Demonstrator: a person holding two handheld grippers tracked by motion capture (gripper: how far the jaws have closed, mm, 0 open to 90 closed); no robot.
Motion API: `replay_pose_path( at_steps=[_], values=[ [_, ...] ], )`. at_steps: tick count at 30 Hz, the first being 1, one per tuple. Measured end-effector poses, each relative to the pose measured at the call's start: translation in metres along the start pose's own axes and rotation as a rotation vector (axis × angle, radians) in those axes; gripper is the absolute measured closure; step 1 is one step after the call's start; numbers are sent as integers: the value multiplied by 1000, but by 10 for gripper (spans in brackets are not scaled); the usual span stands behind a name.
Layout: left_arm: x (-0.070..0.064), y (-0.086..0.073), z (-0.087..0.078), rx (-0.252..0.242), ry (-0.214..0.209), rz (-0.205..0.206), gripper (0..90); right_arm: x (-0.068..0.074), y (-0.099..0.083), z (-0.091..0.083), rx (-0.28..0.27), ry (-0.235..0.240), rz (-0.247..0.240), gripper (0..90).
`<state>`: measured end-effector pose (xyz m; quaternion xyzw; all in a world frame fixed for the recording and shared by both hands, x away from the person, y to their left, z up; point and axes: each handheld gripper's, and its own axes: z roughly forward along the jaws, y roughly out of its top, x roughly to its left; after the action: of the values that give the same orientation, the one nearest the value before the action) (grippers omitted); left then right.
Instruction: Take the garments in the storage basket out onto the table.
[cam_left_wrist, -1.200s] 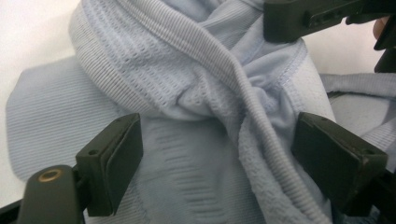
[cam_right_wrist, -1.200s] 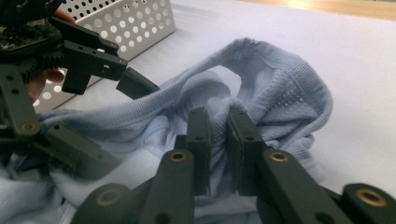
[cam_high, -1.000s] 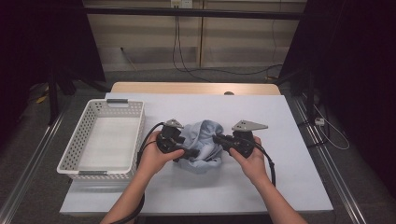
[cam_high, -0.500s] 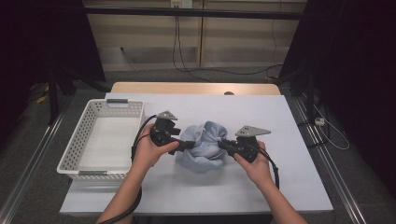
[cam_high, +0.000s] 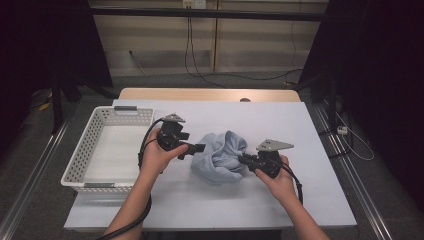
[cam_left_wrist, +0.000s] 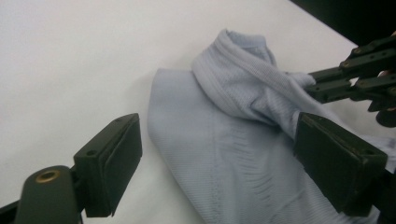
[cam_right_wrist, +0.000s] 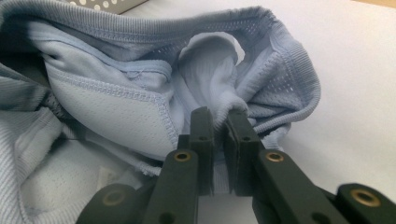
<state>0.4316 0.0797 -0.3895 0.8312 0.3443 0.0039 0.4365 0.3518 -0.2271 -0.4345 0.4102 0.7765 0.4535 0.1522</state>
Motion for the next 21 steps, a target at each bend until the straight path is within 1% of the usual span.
replay_pose_path(
  at_steps=[4,6,8,9,10,12,13,15,17,18,20,21],
  values=[
    [-1,-4,13,37,-15,0,180,0,0,0,-4,-1,-1,826],
    [-1,-5,16,43,-21,0,187,1,-1,1,-7,-1,3,825],
    [-1,-4,16,46,-41,-4,205,1,0,1,-18,7,22,824],
    [-1,-4,16,40,-38,-5,214,1,0,1,-21,12,32,824],
    [-1,-4,16,38,-36,-2,216,1,2,2,-19,14,32,826],
    [-1,-3,15,39,-40,2,223,2,5,3,-16,10,16,829],
    [-1,-4,15,38,-36,0,224,3,8,4,-16,9,13,829],
    [-1,-3,14,35,-45,-7,228,6,15,7,-17,7,1,834],
    [-1,-3,14,21,-51,-11,227,8,22,9,-20,-1,-14,839],
    [-1,-2,13,22,-58,-6,227,9,25,10,-27,-9,-19,841],
    [-2,-1,11,13,-55,-6,225,10,33,13,-36,-21,-34,842],
    [-2,0,10,9,-57,-8,225,10,37,14,-45,-20,-32,843]
  ],
)
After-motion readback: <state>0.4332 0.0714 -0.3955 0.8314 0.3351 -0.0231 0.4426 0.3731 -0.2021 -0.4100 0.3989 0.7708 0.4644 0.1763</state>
